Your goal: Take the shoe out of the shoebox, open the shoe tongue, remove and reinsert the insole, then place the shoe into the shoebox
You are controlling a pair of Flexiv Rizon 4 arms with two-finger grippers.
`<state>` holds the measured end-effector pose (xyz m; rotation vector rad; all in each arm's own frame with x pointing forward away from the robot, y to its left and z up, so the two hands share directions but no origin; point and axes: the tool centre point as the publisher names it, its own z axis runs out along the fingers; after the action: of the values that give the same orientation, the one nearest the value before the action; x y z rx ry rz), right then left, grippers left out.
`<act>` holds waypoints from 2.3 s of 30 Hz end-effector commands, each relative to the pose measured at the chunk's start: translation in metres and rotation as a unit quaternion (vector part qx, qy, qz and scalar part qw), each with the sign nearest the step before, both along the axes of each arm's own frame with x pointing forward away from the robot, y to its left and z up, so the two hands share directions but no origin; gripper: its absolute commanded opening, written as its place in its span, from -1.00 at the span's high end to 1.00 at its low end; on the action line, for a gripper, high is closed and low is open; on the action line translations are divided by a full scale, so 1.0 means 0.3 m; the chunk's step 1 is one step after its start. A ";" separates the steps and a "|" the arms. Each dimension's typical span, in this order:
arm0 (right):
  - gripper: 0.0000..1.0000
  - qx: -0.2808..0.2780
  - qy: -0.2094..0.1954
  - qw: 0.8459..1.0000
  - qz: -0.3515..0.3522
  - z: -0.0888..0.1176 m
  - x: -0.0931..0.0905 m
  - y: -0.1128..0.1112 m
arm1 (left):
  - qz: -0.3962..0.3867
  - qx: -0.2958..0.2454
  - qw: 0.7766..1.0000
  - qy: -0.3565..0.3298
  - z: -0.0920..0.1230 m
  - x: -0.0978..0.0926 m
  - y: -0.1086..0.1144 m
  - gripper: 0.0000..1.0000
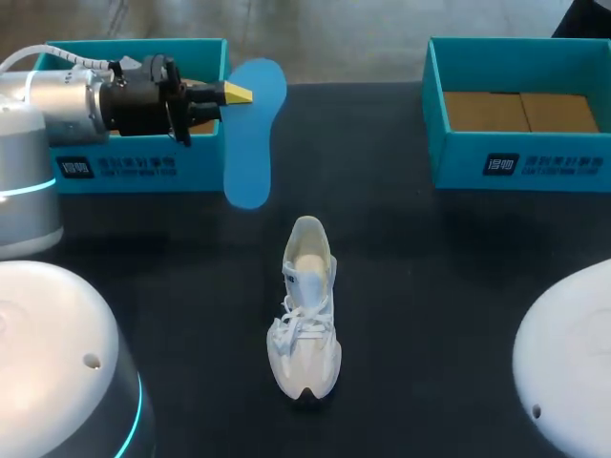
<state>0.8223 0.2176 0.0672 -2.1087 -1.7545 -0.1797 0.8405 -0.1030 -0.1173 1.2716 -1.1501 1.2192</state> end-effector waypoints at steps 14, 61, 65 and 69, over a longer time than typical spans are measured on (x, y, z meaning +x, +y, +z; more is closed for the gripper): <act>-1.00 -0.302 -0.062 0.947 0.093 -0.015 -0.012 0.144 | 0.001 0.002 1.000 0.000 0.002 -0.002 0.000 1.00; -1.00 0.054 -0.143 0.985 0.073 -0.120 -0.014 -0.056 | 0.001 0.002 1.000 0.000 0.002 -0.002 0.000 1.00; -1.00 0.105 -0.154 0.981 0.053 -0.145 -0.020 -0.076 | 0.001 0.002 1.000 0.000 0.002 -0.002 0.000 1.00; -1.00 0.145 -0.159 0.976 0.041 -0.169 -0.028 -0.084 | 0.001 0.002 1.000 0.000 0.002 -0.002 0.000 1.00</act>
<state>0.8195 0.1989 0.0249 -2.1787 -2.1317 -0.2696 0.8403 -0.1031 -0.1175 1.2713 -1.1495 1.2197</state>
